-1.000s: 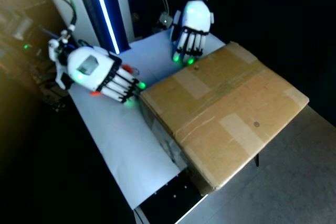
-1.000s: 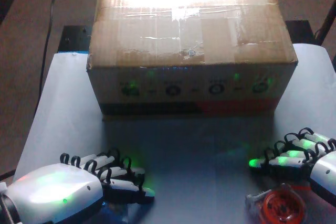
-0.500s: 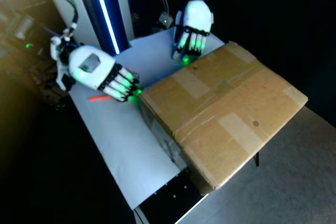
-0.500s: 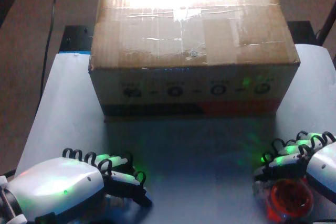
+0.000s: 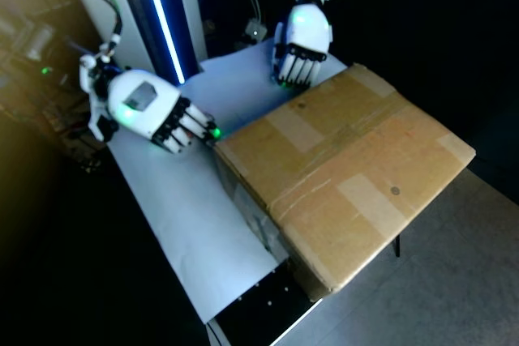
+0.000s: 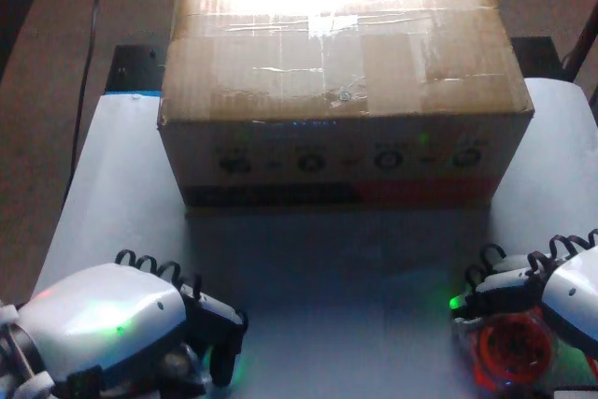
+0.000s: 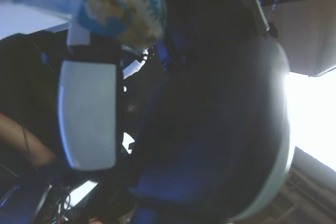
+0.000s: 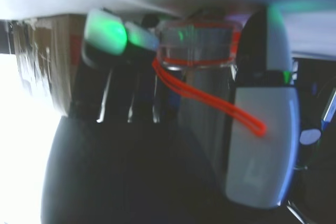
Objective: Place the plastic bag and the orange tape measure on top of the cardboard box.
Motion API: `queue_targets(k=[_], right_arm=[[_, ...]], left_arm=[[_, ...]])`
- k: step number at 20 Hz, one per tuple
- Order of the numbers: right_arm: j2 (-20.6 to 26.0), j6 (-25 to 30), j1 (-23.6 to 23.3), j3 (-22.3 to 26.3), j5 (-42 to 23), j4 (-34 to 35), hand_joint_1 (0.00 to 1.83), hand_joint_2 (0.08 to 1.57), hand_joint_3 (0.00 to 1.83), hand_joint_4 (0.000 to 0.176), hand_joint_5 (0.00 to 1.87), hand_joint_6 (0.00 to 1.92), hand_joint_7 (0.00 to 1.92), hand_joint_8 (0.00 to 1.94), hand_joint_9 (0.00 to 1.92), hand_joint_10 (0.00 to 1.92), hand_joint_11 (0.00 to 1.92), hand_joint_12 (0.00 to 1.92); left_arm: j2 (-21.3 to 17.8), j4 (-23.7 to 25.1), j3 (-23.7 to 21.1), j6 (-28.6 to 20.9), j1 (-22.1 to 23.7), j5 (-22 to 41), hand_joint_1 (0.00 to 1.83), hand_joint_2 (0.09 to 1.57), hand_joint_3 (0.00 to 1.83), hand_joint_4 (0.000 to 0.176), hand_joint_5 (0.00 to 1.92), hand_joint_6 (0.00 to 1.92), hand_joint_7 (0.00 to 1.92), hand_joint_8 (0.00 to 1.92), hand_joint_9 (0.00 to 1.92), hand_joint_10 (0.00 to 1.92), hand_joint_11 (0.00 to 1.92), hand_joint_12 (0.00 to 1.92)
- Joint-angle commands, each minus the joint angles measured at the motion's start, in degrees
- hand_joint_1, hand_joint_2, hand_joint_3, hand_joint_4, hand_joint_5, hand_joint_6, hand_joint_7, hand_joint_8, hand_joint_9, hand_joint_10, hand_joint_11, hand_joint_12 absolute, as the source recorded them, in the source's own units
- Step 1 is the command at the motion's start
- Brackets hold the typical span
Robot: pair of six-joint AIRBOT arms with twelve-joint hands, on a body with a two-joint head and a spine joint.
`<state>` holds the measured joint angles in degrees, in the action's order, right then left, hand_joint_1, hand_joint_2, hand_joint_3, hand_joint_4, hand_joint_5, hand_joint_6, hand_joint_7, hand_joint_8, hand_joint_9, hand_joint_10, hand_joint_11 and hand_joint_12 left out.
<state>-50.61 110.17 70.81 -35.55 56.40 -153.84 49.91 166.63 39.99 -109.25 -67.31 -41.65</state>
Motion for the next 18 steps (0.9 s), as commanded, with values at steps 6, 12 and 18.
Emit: queue_targets(k=[6, 12, 18], right_arm=[[1.61, -1.04, -2.93, 0.90, 1.04, -3.33, 1.23, 1.22, 0.00, 0.000, 0.89, 0.87, 0.70, 1.69, 1.06, 1.91, 1.15, 1.92], [5.66, 0.66, -5.20, 3.60, 6.60, -8.08, 1.35, 1.16, 0.00, 0.000, 1.00, 0.62, 0.82, 1.36, 0.96, 1.53, 1.06, 1.80], [8.05, 2.89, -7.51, 4.71, 9.04, -11.86, 1.24, 1.19, 0.00, 0.000, 0.95, 0.78, 0.77, 1.60, 1.03, 1.75, 1.10, 1.85]], left_arm=[[0.65, -0.32, 1.58, 0.20, 4.13, -0.36, 1.48, 1.17, 0.00, 0.000, 0.73, 1.15, 0.74, 1.17, 0.89, 1.23, 0.79, 1.71], [-0.85, 3.52, 1.86, -0.27, 10.20, -4.97, 1.35, 1.20, 0.00, 0.000, 0.69, 1.24, 0.73, 1.30, 0.89, 1.40, 0.83, 1.48], [-3.01, 5.95, 0.96, -5.77, 10.98, -10.03, 1.36, 1.19, 0.00, 0.000, 0.72, 1.21, 0.75, 1.26, 0.91, 1.38, 0.94, 1.47]])
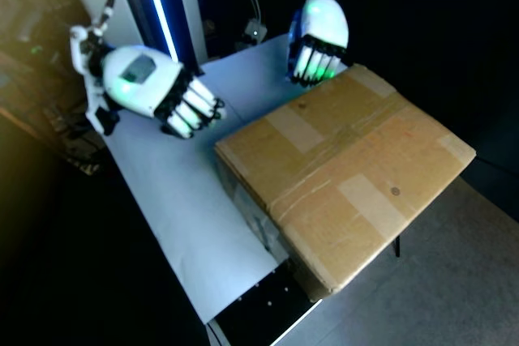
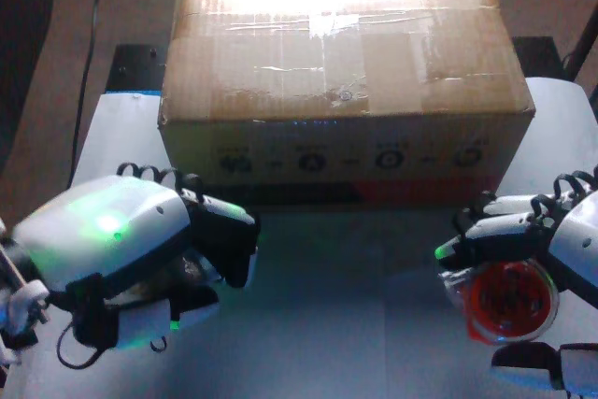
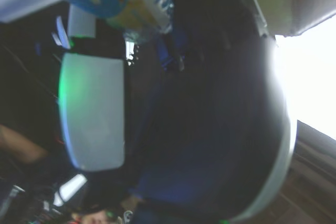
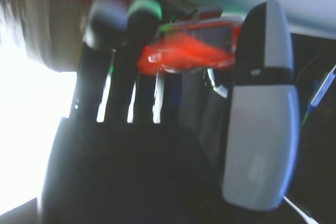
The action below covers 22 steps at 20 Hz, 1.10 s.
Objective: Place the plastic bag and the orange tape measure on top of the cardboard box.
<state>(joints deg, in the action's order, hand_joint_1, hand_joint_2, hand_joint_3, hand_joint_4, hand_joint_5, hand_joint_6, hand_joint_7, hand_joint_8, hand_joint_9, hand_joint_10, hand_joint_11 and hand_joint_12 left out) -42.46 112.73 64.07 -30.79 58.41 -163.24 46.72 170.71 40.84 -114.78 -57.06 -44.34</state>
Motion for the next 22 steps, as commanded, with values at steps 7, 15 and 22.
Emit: queue_targets(k=[7, 15, 22], right_arm=[[1.82, 0.69, -3.43, 0.76, 7.82, -5.08, 1.23, 1.21, 0.00, 0.000, 0.94, 0.81, 0.70, 1.67, 0.93, 1.88, 1.00, 1.92], [3.01, 0.83, -8.82, 0.13, 8.04, -8.58, 1.20, 1.05, 0.00, 0.000, 1.11, 0.79, 1.04, 1.94, 1.28, 1.92, 1.43, 1.92], [2.29, 0.64, -17.26, -5.05, 12.22, -9.34, 1.19, 1.07, 0.00, 0.000, 1.07, 0.85, 1.05, 1.94, 1.28, 1.92, 1.43, 1.92]], left_arm=[[-2.13, 1.86, -1.72, -0.26, 0.83, -10.91, 1.35, 1.20, 0.00, 0.000, 0.73, 1.27, 0.74, 1.27, 0.86, 1.40, 0.80, 1.45], [-5.99, 1.86, -3.65, -0.22, 0.84, -18.52, 1.38, 1.13, 0.00, 0.000, 0.84, 0.92, 0.96, 1.06, 1.00, 1.30, 0.93, 1.53], [-5.49, 1.86, -1.44, 2.99, 10.64, -25.52, 1.37, 1.16, 0.00, 0.000, 0.84, 0.82, 0.88, 1.24, 0.91, 1.48, 0.85, 1.68]])
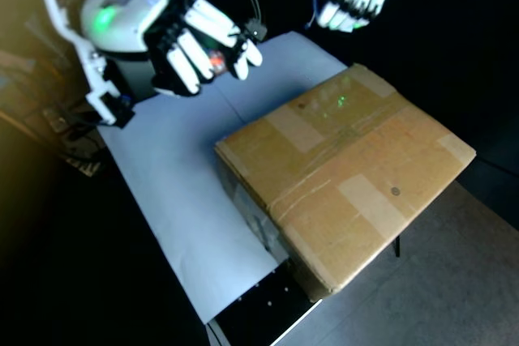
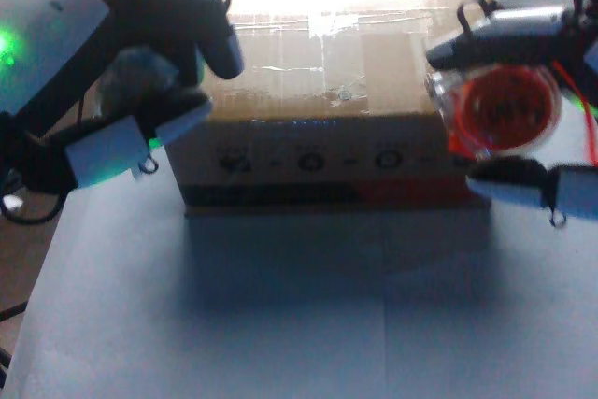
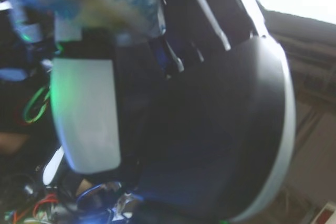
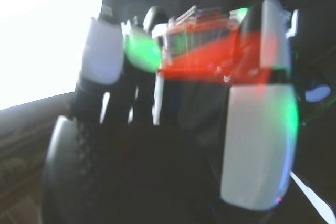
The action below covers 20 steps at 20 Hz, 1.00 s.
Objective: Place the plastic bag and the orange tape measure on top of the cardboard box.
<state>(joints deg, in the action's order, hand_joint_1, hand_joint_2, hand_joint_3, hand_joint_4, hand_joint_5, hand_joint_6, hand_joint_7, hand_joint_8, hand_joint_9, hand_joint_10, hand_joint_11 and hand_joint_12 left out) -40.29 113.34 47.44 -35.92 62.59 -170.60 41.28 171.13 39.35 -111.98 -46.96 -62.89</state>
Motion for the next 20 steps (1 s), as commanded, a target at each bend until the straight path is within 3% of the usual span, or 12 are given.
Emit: queue_targets(k=[1, 12, 13, 14, 15, 16, 17, 18, 19, 20], right_arm=[[-0.27, -0.44, -1.64, -0.62, 8.04, -1.97, 1.19, 1.07, 0.00, 0.000, 1.07, 0.85, 1.05, 1.94, 1.28, 1.92, 1.43, 1.92], [-3.94, -4.20, -9.29, -6.47, 8.01, -1.97, 1.19, 1.07, 0.00, 0.000, 1.07, 0.86, 1.05, 1.94, 1.28, 1.92, 1.43, 1.92], [-4.58, -4.20, -9.93, -7.45, 8.01, -1.97, 1.22, 1.04, 0.00, 0.000, 1.15, 0.73, 1.30, 1.94, 1.51, 1.92, 1.62, 1.92], [-4.84, -4.20, -10.18, -7.89, 8.01, -1.97, 1.22, 1.03, 0.00, 0.000, 1.16, 0.71, 1.31, 1.94, 1.53, 1.92, 1.64, 1.92], [-5.66, -4.20, -11.05, -8.99, 8.01, -1.97, 1.22, 1.07, 0.00, 0.000, 1.11, 0.74, 1.14, 1.67, 1.33, 1.91, 1.40, 1.92], [-6.14, -4.20, -11.53, -9.69, 8.00, -1.97, 1.22, 1.04, 0.00, 0.000, 1.15, 0.72, 1.13, 1.69, 1.22, 1.92, 1.31, 1.92], [-6.99, -4.20, -12.20, -10.83, 7.89, -1.97, 1.21, 1.04, 0.00, 0.000, 1.14, 0.74, 1.23, 1.65, 1.38, 1.77, 1.40, 1.92], [-7.53, -4.19, -12.72, -11.81, 7.63, -1.97, 1.26, 1.10, 0.01, 0.000, 1.01, 0.72, 1.05, 1.35, 1.37, 1.58, 1.32, 1.87], [-7.82, -4.19, -13.03, -12.48, 7.53, -1.97, 1.29, 1.09, 0.00, 0.000, 1.02, 0.67, 1.08, 1.15, 1.24, 1.36, 1.02, 1.76], [-8.55, -4.18, -13.67, -13.71, 7.36, -1.97, 1.36, 1.14, 0.00, 0.000, 0.94, 0.67, 0.92, 1.19, 0.94, 1.46, 0.95, 1.73]], left_arm=[[0.33, 1.45, 0.61, 0.31, 1.56, -7.04, 1.37, 1.16, 0.00, 0.000, 0.84, 0.82, 0.88, 1.24, 0.91, 1.48, 0.85, 1.68], [4.67, 1.45, 6.03, 2.28, 8.94, -6.84, 1.37, 1.16, 0.00, 0.000, 0.85, 0.82, 0.89, 1.23, 0.91, 1.47, 0.85, 1.68], [5.47, 1.45, 6.99, 2.29, 9.99, -6.26, 1.26, 1.16, 0.00, 0.000, 0.87, 0.92, 0.93, 1.33, 0.98, 1.35, 0.87, 1.68], [5.84, 1.45, 7.40, 2.29, 10.45, -6.03, 1.26, 1.15, 0.00, 0.000, 0.92, 0.88, 0.96, 1.29, 0.98, 1.34, 0.87, 1.68], [6.48, 1.45, 8.09, 2.29, 11.26, -5.64, 1.35, 1.16, 0.00, 0.000, 0.84, 0.86, 0.90, 1.24, 0.93, 1.45, 0.86, 1.68], [6.99, 1.45, 8.84, 2.30, 11.99, -5.41, 1.25, 1.17, 0.00, 0.000, 0.83, 0.97, 0.93, 1.34, 0.98, 1.35, 0.87, 1.68], [7.60, 1.45, 9.68, 2.30, 12.91, -5.00, 1.26, 1.15, 0.00, 0.000, 0.91, 0.88, 0.95, 1.29, 0.99, 1.34, 0.87, 1.68], [8.29, 1.45, 10.56, 2.30, 13.99, -4.12, 1.35, 1.16, 0.00, 0.000, 0.84, 0.86, 0.90, 1.24, 0.93, 1.45, 0.86, 1.68], [8.84, 1.45, 11.35, 2.31, 14.71, -3.39, 1.36, 1.18, 0.01, 0.000, 0.83, 1.10, 0.84, 1.20, 0.78, 1.47, 0.62, 1.67], [9.71, 1.45, 12.46, 2.31, 15.82, -2.70, 1.35, 1.22, 0.00, 0.000, 0.69, 1.24, 0.83, 1.22, 0.73, 1.59, 0.61, 1.84]])
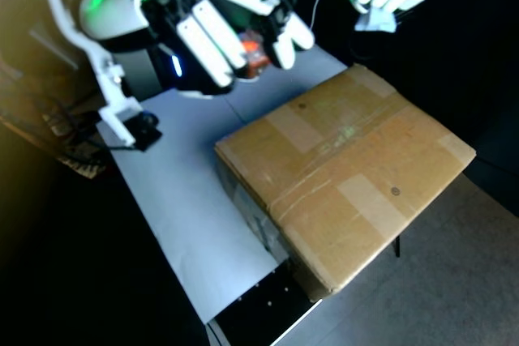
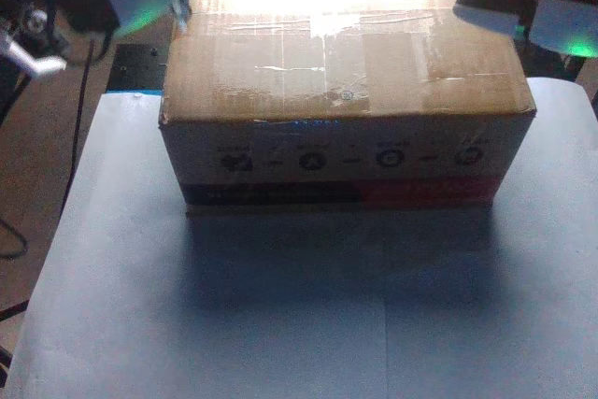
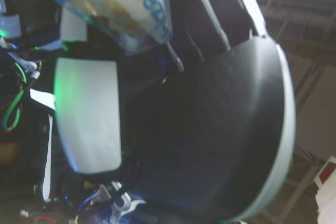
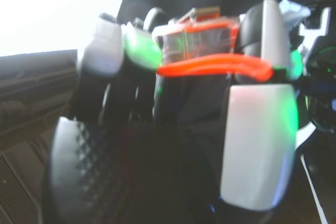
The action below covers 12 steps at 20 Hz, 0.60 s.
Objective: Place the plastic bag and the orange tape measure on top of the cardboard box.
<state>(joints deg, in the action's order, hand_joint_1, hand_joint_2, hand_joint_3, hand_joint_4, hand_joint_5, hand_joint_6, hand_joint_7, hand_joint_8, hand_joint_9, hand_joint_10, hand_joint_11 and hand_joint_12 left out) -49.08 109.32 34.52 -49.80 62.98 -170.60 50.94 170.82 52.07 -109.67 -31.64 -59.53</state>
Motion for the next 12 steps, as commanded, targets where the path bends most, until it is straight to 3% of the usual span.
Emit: queue_targets(k=[1, 2, 3, 4, 5, 7, 8, 9, 10, 11, 12], right_arm=[[-0.51, -0.16, -1.43, -0.79, 6.79, -1.97, 1.37, 1.15, 0.00, 0.000, 0.90, 0.72, 0.89, 1.21, 0.88, 1.50, 0.95, 1.75], [-1.51, -0.16, -2.16, -2.02, 6.39, -1.97, 1.37, 1.16, 0.00, 0.000, 0.94, 0.69, 0.84, 1.28, 0.83, 1.53, 0.90, 1.77], [-2.21, -0.15, -2.44, -2.96, 6.30, -1.97, 1.38, 1.13, 0.00, 0.000, 1.03, 0.63, 0.89, 1.18, 0.86, 1.45, 0.83, 1.73], [-2.96, -0.15, -2.59, -4.01, 6.30, -1.97, 1.28, 1.13, 0.00, 0.000, 1.04, 0.62, 0.92, 1.38, 0.97, 1.70, 0.92, 1.89], [-3.81, -0.15, -2.65, -5.16, 6.30, -1.97, 1.27, 1.13, 0.00, 0.000, 0.99, 0.71, 0.94, 1.37, 1.03, 1.79, 1.01, 1.92], [-5.28, -0.15, -2.98, -7.04, 6.02, -1.97, 1.27, 1.12, 0.00, 0.000, 1.01, 0.70, 0.96, 1.35, 1.03, 1.60, 1.00, 1.85], [-5.90, -0.15, -3.18, -7.94, 5.81, -1.97, 1.29, 1.12, 0.00, 0.000, 1.00, 0.71, 0.97, 1.31, 0.96, 1.55, 0.79, 1.88], [-6.59, -0.14, -3.40, -8.80, 5.61, -1.97, 1.35, 1.16, 0.00, 0.000, 0.90, 0.80, 0.88, 1.32, 0.84, 1.57, 0.91, 1.78], [-7.77, -0.14, -3.67, -10.08, 5.46, -1.97, 1.27, 1.14, 0.00, 0.000, 0.95, 0.79, 0.94, 1.37, 1.06, 1.60, 1.04, 1.77], [-8.96, -0.14, -3.85, -11.28, 5.24, -1.97, 1.28, 1.12, 0.00, 0.000, 0.98, 0.77, 1.01, 1.26, 1.10, 1.44, 1.04, 1.66], [-10.22, -0.13, -3.93, -12.58, 5.08, -1.97, 1.37, 1.17, 0.00, 0.000, 0.83, 0.90, 0.86, 1.28, 0.85, 1.51, 1.03, 1.69]], left_arm=[[0.65, 1.75, 0.46, -0.01, 1.15, -5.71, 1.35, 1.21, 0.00, 0.000, 0.70, 1.21, 0.84, 1.21, 0.75, 1.57, 0.64, 1.83], [1.39, 1.75, 1.39, -0.01, 1.96, -5.01, 1.36, 1.18, 0.00, 0.000, 0.80, 1.17, 0.85, 1.16, 0.77, 1.48, 0.61, 1.77], [2.10, 1.75, 2.19, -0.01, 2.71, -4.25, 1.35, 1.20, 0.00, 0.000, 0.78, 1.20, 0.79, 1.22, 0.75, 1.53, 0.61, 1.81], [3.02, 1.75, 3.18, -0.01, 3.32, -3.44, 1.24, 1.20, 0.00, 0.000, 0.79, 1.04, 0.87, 1.43, 0.87, 1.47, 0.82, 1.80], [4.00, 1.75, 4.24, -0.01, 3.70, -3.03, 1.35, 1.20, 0.00, 0.000, 0.71, 1.13, 0.80, 1.30, 0.82, 1.51, 0.77, 1.70], [5.68, 1.75, 6.29, -0.01, 4.54, -1.49, 1.35, 1.22, 0.00, 0.000, 0.70, 1.17, 0.75, 1.35, 0.76, 1.58, 0.70, 1.73], [6.57, 1.75, 7.24, -0.01, 5.11, -0.55, 1.33, 1.24, 0.00, 0.000, 0.72, 1.01, 0.76, 1.45, 0.77, 1.71, 0.81, 1.91], [7.49, 1.75, 8.20, -0.01, 5.61, 0.07, 1.35, 1.22, 0.00, 0.000, 0.73, 1.15, 0.76, 1.34, 0.75, 1.60, 0.72, 1.84], [8.45, 1.75, 9.26, -0.01, 6.02, 0.69, 1.35, 1.21, 0.00, 0.000, 0.74, 1.16, 0.80, 1.27, 0.77, 1.55, 0.71, 1.79], [9.22, 1.75, 10.15, -0.01, 6.24, 1.11, 1.36, 1.21, 0.00, 0.000, 0.72, 1.20, 0.80, 1.27, 0.78, 1.52, 0.71, 1.75], [10.22, 1.75, 11.34, -0.02, 6.37, 1.52, 1.36, 1.20, 0.00, 0.000, 0.76, 1.15, 0.81, 1.25, 0.79, 1.51, 0.70, 1.76]])
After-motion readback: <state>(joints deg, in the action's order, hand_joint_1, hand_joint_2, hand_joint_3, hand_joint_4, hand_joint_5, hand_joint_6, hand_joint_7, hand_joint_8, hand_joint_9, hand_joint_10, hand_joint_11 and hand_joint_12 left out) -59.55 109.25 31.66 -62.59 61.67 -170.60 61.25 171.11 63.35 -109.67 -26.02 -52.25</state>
